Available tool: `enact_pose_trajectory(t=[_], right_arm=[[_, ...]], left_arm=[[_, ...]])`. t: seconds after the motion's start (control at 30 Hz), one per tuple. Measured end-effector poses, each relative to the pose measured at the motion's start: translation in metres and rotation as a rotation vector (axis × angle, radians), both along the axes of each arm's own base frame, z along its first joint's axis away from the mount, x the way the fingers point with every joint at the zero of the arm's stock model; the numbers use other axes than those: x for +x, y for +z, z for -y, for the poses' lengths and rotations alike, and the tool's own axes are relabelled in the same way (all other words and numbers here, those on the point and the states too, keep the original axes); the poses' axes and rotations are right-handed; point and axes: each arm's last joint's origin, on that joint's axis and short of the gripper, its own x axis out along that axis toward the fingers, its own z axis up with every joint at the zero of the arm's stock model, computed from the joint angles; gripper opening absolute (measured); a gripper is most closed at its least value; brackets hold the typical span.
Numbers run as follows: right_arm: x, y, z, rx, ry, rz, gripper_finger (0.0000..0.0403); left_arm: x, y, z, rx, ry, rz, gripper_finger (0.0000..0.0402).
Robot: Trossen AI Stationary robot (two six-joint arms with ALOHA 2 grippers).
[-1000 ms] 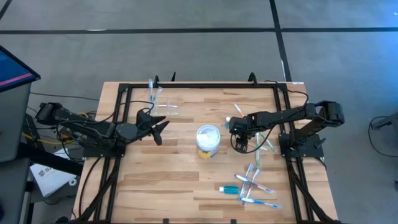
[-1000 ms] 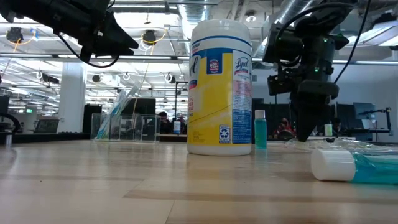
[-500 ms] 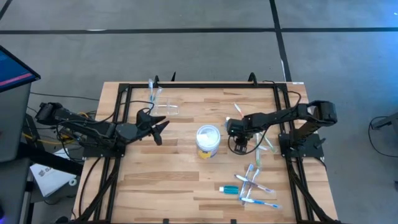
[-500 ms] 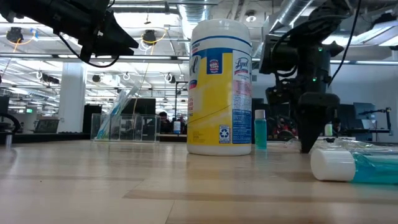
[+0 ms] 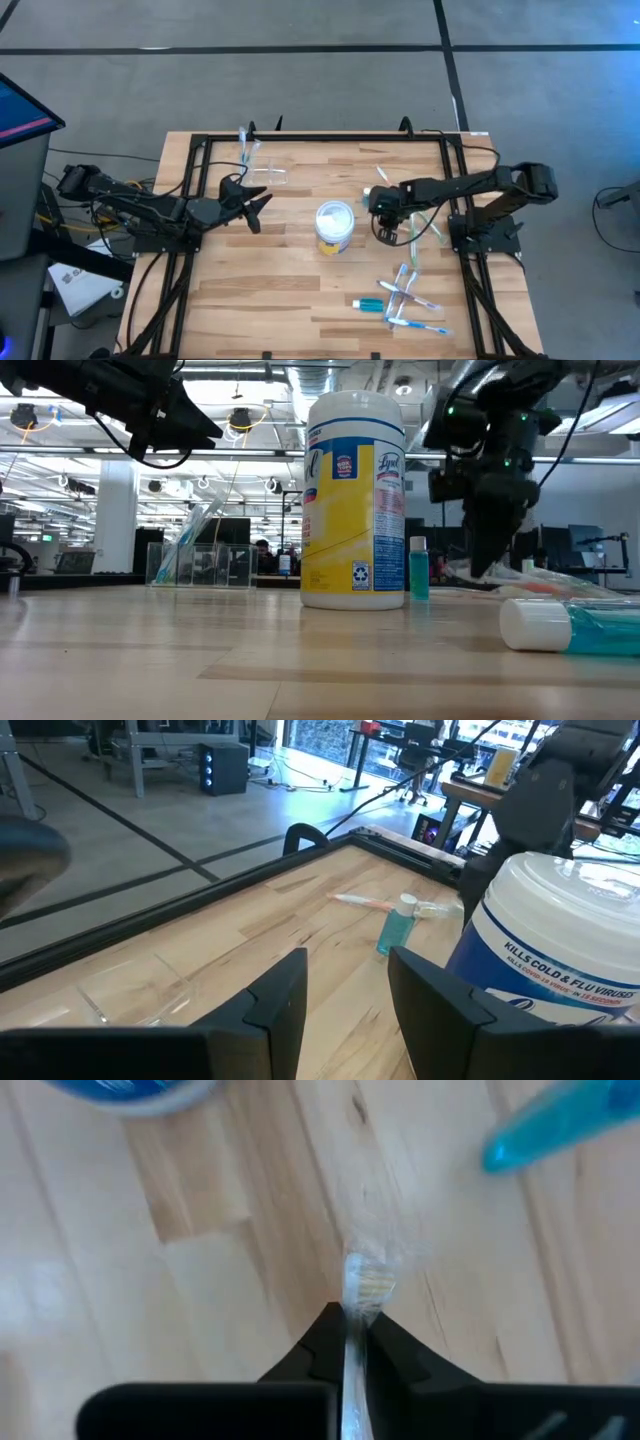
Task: Pick & Place toothbrushing station
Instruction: Put the bottom orange toothbrush into the transparent organizer
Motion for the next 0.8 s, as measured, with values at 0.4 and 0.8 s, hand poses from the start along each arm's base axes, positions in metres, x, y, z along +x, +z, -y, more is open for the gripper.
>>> enact_pose_trajectory(t=[0.4,0.8], right_arm=[[-0.013,0.053,-0.006,-0.048,0.01,0.296,0.0004],[-0.018,0.099,-0.004,-0.165,-0.015,0.653,0.0005]], left_arm=[[0.0,0.0,0.0,0.0,0.0,0.001,0.0135],[0.0,0.001,0.0,-0.002,0.0,0.008,0.0135]])
